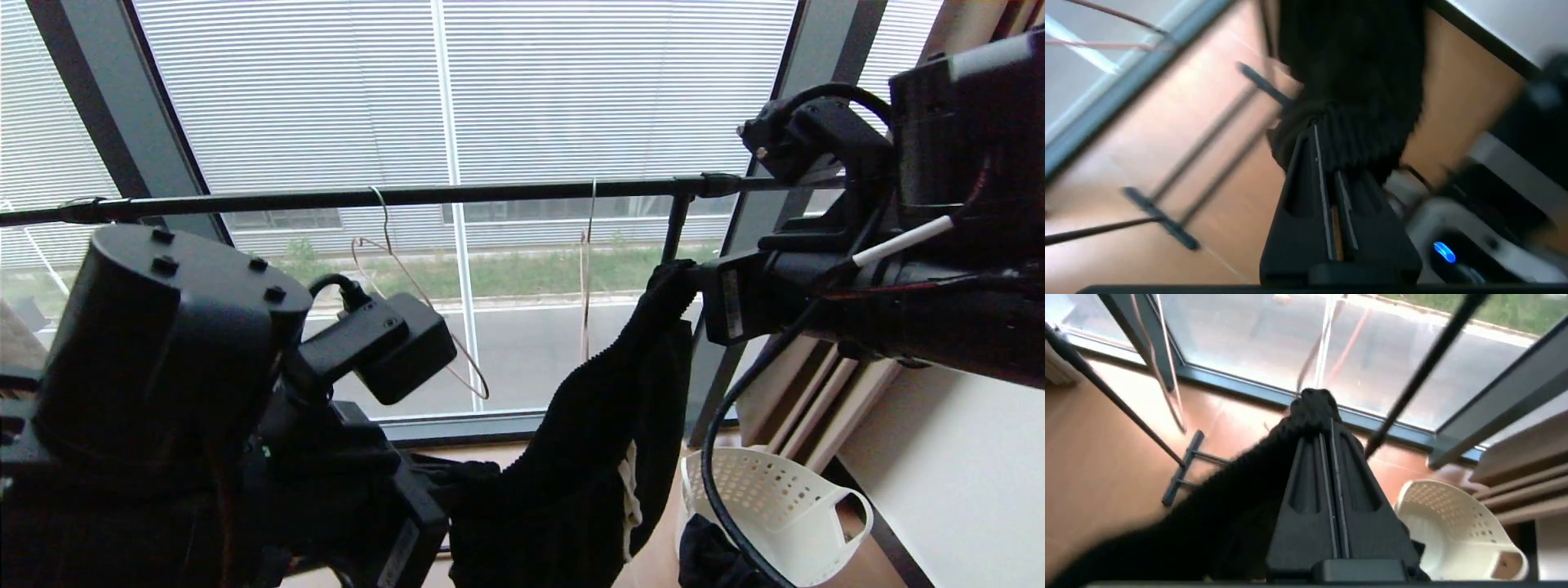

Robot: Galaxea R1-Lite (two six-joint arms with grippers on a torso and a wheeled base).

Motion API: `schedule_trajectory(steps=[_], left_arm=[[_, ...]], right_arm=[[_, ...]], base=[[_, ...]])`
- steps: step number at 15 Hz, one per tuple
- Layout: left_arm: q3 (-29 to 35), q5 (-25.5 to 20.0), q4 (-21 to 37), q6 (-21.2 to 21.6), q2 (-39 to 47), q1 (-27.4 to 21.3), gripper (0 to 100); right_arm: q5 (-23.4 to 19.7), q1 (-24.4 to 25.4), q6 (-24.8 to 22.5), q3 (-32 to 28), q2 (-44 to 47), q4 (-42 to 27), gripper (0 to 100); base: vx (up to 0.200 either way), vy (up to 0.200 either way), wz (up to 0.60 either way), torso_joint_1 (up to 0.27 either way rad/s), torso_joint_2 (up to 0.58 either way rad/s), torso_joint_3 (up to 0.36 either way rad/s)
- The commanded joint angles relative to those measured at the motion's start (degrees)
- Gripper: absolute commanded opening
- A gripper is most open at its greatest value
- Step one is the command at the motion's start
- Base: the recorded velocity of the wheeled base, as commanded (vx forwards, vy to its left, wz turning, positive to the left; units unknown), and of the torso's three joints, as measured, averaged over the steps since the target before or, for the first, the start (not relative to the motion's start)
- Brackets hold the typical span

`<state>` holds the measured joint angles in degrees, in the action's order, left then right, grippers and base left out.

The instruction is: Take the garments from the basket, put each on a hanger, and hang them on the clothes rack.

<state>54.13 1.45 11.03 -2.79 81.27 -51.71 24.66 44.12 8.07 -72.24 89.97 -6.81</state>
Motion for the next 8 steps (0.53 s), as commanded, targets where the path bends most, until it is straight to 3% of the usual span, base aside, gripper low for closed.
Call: schedule_trajectory(steps=[1,5,6,8], left_arm=[[-1.48,-0.57,-0.22,-2.48,1.17,-4.89,0],[0.98,-4.18,-1.1,-6.09,3.45,-7.35,0],[4.67,-4.88,-1.19,-11.89,6.0,-9.2,0],[5.64,-4.97,-1.19,-13.12,6.53,-9.64,0]], right_arm=[[-0.05,0.88,0.1,-3.08,4.16,0.13,0],[-0.05,3.61,1.95,-5.1,6.19,0.13,0],[-0.14,6.42,3.09,-5.89,6.54,0.13,0],[-0.23,7.74,3.97,-6.07,6.54,0.13,0]], base=[[0.0,0.0,0.0,0.0,0.0,0.0],[0.0,0.0,0.0,0.0,0.0,0.0],[0.0,0.0,0.0,0.0,0.0,0.0],[0.0,0.0,0.0,0.0,0.0,0.0]])
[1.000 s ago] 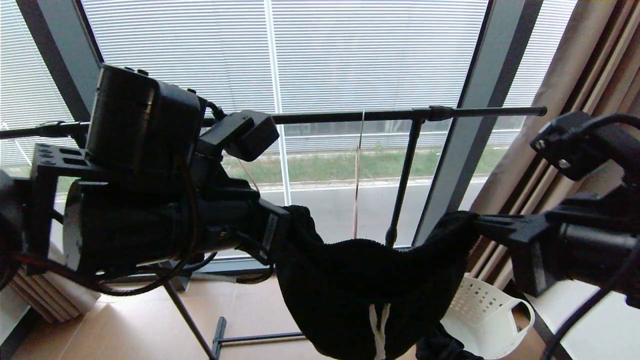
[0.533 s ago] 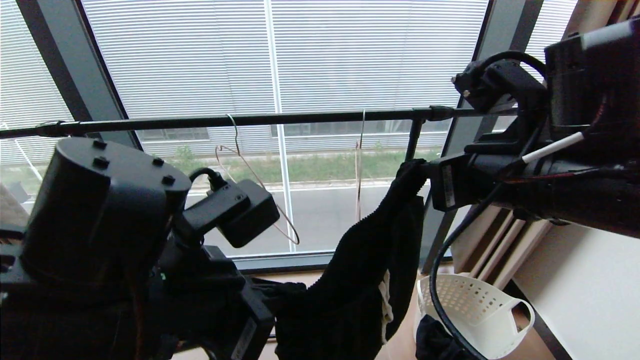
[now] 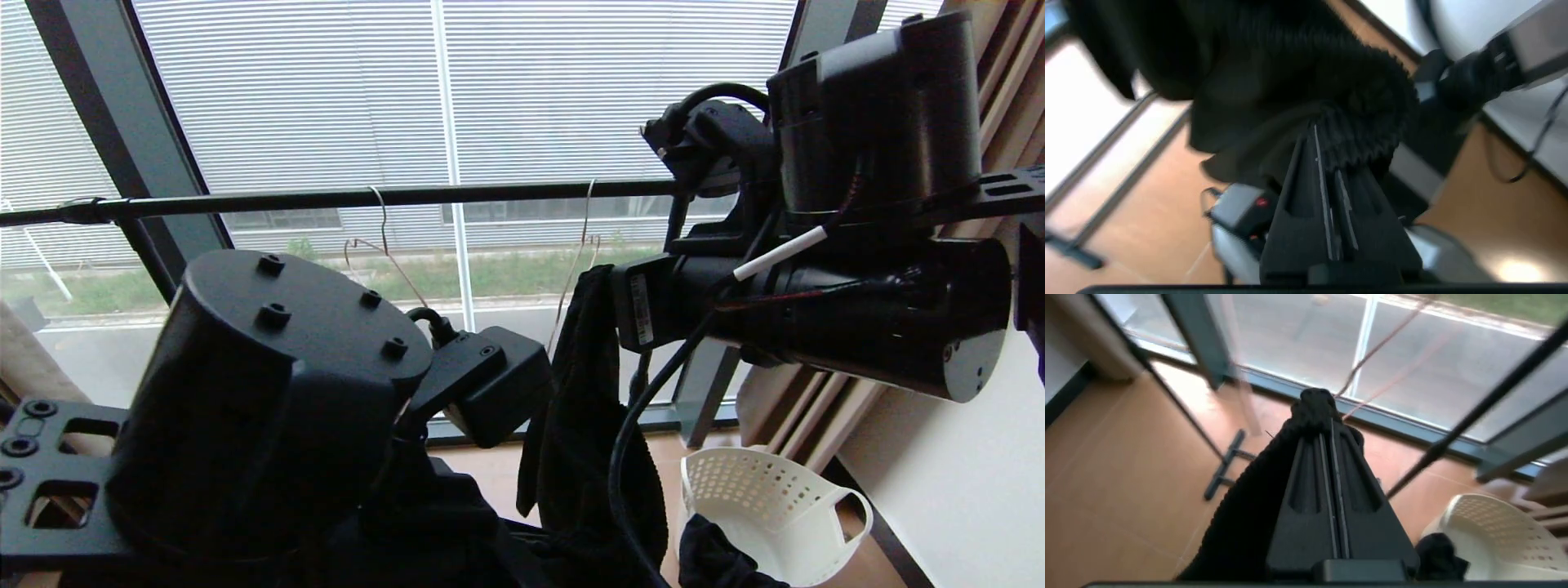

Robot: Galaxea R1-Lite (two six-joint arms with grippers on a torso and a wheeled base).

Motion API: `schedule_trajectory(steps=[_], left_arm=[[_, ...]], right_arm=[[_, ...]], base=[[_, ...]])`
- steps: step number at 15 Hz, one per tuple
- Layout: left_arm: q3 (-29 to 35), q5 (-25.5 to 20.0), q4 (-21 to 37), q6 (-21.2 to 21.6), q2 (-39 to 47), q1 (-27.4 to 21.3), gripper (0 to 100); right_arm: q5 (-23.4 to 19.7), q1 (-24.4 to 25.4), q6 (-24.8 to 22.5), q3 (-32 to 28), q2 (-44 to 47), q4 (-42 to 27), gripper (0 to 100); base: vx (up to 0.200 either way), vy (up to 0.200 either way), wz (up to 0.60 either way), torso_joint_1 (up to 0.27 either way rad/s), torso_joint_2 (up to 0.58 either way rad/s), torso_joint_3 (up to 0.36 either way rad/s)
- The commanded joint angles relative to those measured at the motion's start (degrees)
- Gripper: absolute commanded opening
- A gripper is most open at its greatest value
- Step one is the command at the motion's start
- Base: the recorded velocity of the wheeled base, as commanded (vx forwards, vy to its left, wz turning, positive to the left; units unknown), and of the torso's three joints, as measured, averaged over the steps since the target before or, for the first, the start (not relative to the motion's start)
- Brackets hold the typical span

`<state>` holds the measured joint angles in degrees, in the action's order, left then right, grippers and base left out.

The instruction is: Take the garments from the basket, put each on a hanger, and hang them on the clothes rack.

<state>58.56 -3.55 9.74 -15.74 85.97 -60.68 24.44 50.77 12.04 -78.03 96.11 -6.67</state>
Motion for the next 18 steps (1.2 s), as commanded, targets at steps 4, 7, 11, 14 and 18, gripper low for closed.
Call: schedule_trajectory(steps=[4,7,11,14,18], left_arm=[[1.2,-0.14,-3.06,-3.51,2.8,-1.72,0],[-1.43,0.03,-2.97,-3.6,0.78,-0.31,0],[-6.88,0.38,-2.8,-3.16,-4.14,5.31,0],[-8.38,0.3,-3.06,-2.1,-4.93,13.66,0],[-3.81,0.21,-5.79,-0.43,-0.45,18.32,0]], right_arm=[[-0.18,2.22,1.23,-0.28,0.48,-0.1,0],[-0.18,1.96,1.23,-0.19,-0.31,-0.54,0],[-0.1,-0.76,1.14,2.45,-3.65,-0.89,0],[0.52,-3.75,0.88,10.44,-11.21,-1.15,0],[0.52,-5.86,0.88,18.97,-18.42,-1.07,0]], base=[[0.0,0.0,0.0,0.0,0.0,0.0],[0.0,0.0,0.0,0.0,0.0,0.0],[0.0,0.0,0.0,0.0,0.0,0.0],[0.0,0.0,0.0,0.0,0.0,0.0],[0.0,0.0,0.0,0.0,0.0,0.0]])
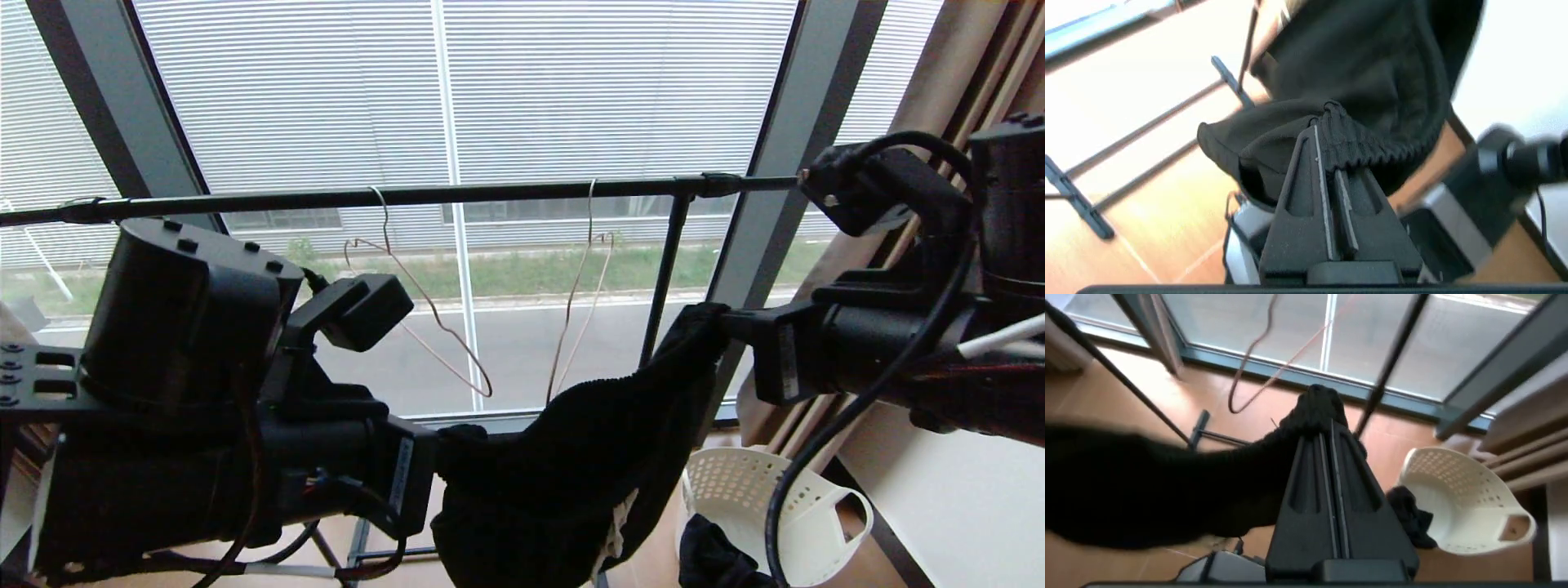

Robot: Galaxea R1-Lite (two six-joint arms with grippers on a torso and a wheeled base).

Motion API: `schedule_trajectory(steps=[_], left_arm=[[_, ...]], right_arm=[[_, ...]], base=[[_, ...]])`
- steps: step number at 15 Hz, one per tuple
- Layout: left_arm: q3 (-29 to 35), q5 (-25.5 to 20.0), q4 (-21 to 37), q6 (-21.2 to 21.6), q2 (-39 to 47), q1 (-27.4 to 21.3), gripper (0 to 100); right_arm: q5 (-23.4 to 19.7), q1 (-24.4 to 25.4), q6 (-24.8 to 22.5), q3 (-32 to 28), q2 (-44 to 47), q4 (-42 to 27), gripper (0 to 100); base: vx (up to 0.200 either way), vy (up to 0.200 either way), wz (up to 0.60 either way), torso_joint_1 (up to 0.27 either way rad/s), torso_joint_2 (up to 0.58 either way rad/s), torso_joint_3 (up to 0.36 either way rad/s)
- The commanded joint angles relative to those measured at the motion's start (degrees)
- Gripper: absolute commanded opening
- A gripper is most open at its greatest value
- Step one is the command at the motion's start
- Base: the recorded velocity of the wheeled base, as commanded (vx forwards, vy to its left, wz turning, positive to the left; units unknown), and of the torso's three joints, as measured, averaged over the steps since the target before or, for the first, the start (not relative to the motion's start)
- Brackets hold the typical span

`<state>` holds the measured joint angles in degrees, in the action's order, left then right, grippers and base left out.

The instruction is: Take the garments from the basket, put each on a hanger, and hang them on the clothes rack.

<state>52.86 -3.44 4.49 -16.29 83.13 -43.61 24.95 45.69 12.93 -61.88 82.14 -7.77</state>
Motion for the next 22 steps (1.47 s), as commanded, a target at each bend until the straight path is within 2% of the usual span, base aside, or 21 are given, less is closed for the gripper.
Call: schedule_trajectory(steps=[1,2,7,14,18,19,22], left_arm=[[2.51,0.1,-0.53,0.11,2.83,1.33,0],[6.47,0.1,-0.53,0.11,5.29,1.68,0],[13.41,0.27,-0.36,0.11,9.25,1.33,0],[14.38,0.36,-0.27,0.2,9.25,1.42,0],[16.05,0.36,-0.44,0.73,9.33,1.15,0],[17.37,0.27,-0.53,0.82,9.42,0.45,0],[18.07,0.63,-0.53,2.14,9.51,0.45,0]], right_arm=[[0.01,-0.78,-0.1,3.34,-4.88,0.03,0],[0.01,-0.78,-0.1,6.51,-7.43,-0.06,0],[-0.52,-0.78,-0.19,16.09,-12.18,0.56,0],[-0.61,-0.43,-0.28,18.37,-12.62,-0.06,0],[-2.63,-0.43,-1.86,21.01,-12.18,0.56,0],[-4.65,-0.43,-1.86,21.36,-12.44,0.38,100],[-7.55,-0.16,-3.62,24.79,-12.62,0.73,100]], base=[[0.0,0.0,0.0,0.0,0.0,0.0],[0.0,0.0,0.0,0.0,0.0,0.0],[0.0,0.0,0.0,0.0,0.0,0.0],[0.0,0.0,0.0,0.0,0.0,0.0],[0.0,0.0,0.0,0.0,0.0,0.0],[0.0,0.0,0.0,0.0,0.0,0.0],[0.0,0.0,0.0,0.0,0.0,0.0]])
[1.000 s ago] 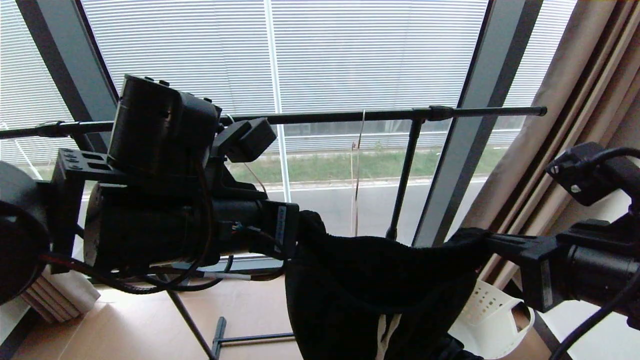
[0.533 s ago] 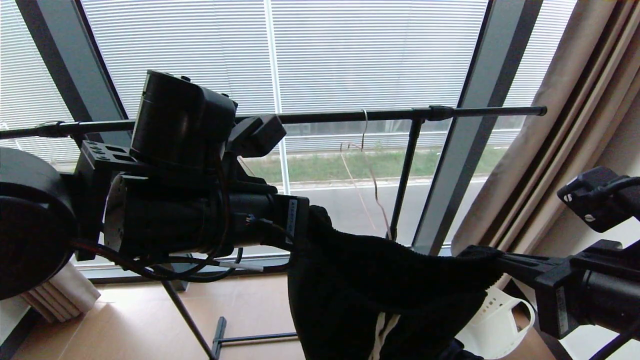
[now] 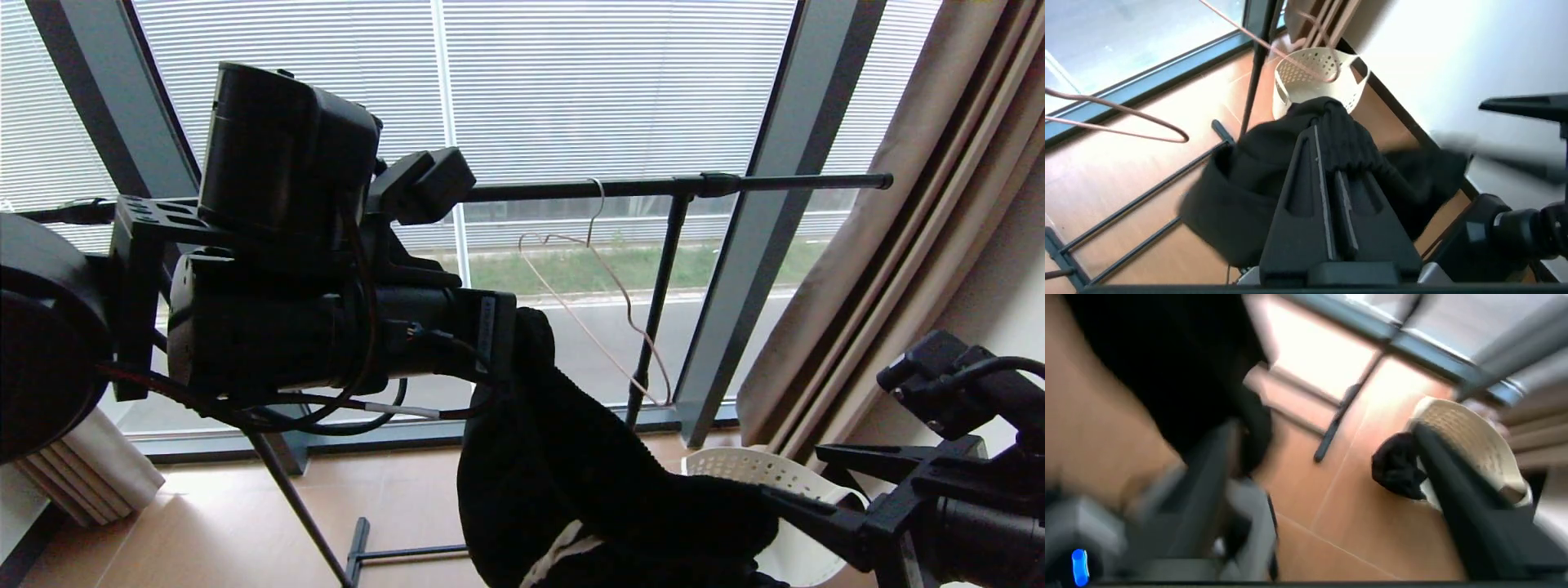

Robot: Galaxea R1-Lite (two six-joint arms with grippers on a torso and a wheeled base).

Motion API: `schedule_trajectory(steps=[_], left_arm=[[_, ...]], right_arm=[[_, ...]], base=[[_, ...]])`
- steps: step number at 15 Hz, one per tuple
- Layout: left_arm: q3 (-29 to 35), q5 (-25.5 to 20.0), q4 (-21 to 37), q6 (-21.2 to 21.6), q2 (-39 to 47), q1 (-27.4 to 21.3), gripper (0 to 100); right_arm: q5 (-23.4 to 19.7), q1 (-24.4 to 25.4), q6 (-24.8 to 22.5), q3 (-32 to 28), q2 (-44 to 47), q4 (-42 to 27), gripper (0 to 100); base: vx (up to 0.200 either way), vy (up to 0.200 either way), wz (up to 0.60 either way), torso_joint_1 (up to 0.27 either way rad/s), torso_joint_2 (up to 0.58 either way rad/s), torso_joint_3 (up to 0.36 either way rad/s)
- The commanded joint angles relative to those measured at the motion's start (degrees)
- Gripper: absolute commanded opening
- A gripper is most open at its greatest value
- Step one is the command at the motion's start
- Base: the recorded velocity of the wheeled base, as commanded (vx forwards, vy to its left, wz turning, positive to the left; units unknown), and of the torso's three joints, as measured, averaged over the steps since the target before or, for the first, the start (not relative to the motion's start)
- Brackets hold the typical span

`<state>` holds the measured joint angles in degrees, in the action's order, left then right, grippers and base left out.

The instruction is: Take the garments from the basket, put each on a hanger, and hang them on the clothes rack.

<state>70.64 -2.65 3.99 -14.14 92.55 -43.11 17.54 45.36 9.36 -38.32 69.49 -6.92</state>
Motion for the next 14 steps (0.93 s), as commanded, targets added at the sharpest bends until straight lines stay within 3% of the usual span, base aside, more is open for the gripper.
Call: schedule_trajectory(steps=[1,4,5,8,14], left_arm=[[0.37,0.89,-0.03,0.08,0.09,0.04,0],[0.63,1.33,-0.03,0.08,0.35,0.04,0],[0.55,1.33,-0.03,0.08,0.35,0.04,0],[0.55,1.59,-0.03,0.08,0.26,0.13,0],[0.46,2.91,-0.03,0.08,0.88,0.48,0]], right_arm=[[-3.13,0.52,-3.21,3.07,-0.05,0.68,100],[-7.87,0.61,-8.13,4.21,1.79,5.69,100],[-9.46,1.13,-8.48,3.86,5.04,11.14,100],[-9.28,7.02,-8.75,0.17,13.57,21.95,100],[-8.31,10.89,-7.52,-8.62,20.51,22.57,100]], base=[[0.0,0.0,0.0,0.0,0.0,0.0],[0.0,0.0,0.0,0.0,0.0,0.0],[0.0,0.0,0.0,0.0,0.0,0.0],[0.0,0.0,0.0,0.0,0.0,0.0],[0.0,0.0,0.0,0.0,0.0,0.0]])
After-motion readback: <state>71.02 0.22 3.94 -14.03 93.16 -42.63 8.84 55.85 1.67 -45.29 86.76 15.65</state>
